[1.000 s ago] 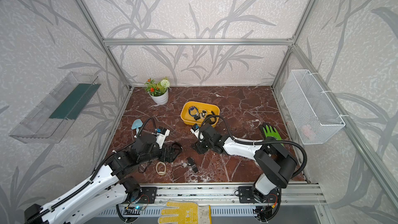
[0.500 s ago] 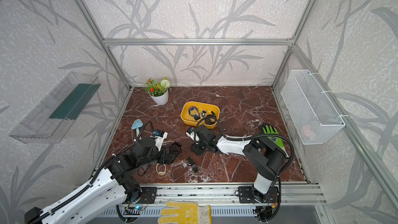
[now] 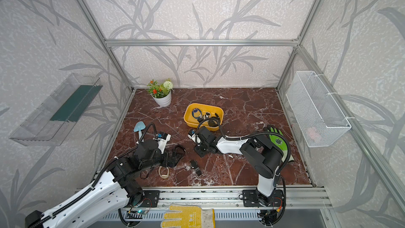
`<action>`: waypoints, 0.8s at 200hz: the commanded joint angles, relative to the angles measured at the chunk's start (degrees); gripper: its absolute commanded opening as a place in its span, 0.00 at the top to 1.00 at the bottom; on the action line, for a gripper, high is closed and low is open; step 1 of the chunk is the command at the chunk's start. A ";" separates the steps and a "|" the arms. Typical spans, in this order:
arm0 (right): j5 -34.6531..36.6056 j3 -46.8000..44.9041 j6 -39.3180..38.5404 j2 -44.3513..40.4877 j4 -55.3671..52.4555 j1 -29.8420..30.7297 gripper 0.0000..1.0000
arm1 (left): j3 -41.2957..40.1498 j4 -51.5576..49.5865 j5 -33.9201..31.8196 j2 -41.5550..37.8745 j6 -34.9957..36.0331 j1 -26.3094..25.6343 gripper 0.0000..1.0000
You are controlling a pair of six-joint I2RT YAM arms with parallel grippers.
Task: Put the watch into the storage box
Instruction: Pick up the watch at the center of the board.
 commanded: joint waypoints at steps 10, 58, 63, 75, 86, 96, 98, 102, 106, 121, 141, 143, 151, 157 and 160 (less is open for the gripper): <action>1.59 0.93 -0.58 -0.44 -0.87 0.21 0.69 | 0.18 0.77 0.33 0.31 -0.59 -0.21 0.01; 4.11 1.10 -0.40 -1.81 -1.55 0.21 0.79 | 0.84 2.14 0.65 2.11 0.42 -0.21 0.01; 4.68 1.19 -0.21 -2.02 -1.75 0.25 0.79 | 0.92 2.35 0.61 2.34 0.62 -0.21 0.01; 5.90 1.10 0.16 -2.64 -2.15 0.21 0.80 | 1.18 2.54 0.73 2.84 0.86 -0.21 0.01; 7.12 1.01 0.84 -3.44 -2.58 0.20 0.82 | 1.36 2.84 0.75 3.15 1.12 -0.21 0.01; 7.90 1.09 1.36 -4.37 -3.25 0.21 0.82 | 1.50 3.01 0.84 3.43 1.45 -0.21 0.01; 8.04 1.14 1.47 -4.60 -3.44 0.21 0.82 | 1.56 3.03 0.83 3.54 1.54 -0.21 0.01; 8.29 1.31 1.70 -5.02 -3.89 0.21 0.82 | 1.62 3.10 0.83 3.66 1.57 -0.21 0.01; 8.45 1.51 1.98 -5.34 -4.35 0.14 0.82 | 1.68 3.14 0.98 3.78 1.69 -0.21 0.01; 8.56 2.88 2.77 -7.43 -6.84 -0.05 0.82 | 2.03 3.45 0.87 4.29 2.07 -0.21 0.01; 8.44 5.75 3.38 -9.02 -11.02 -0.47 0.82 | 2.41 3.91 1.03 4.76 2.27 -0.21 0.01; 8.46 6.04 3.40 -9.16 -11.32 -0.55 0.82 | 2.42 4.02 1.05 4.78 2.27 -0.21 0.01; 8.47 6.94 3.55 -9.94 -12.33 -0.79 0.82 | 2.51 4.05 0.99 4.76 2.42 -0.21 0.01; 8.74 7.75 3.48 -10.49 -13.22 -0.84 0.82 | 2.67 4.14 0.82 4.68 2.60 -0.21 0.01; 8.90 8.13 3.42 -10.73 -13.71 -0.92 0.82 | 2.69 4.13 0.67 4.72 2.71 -0.22 0.01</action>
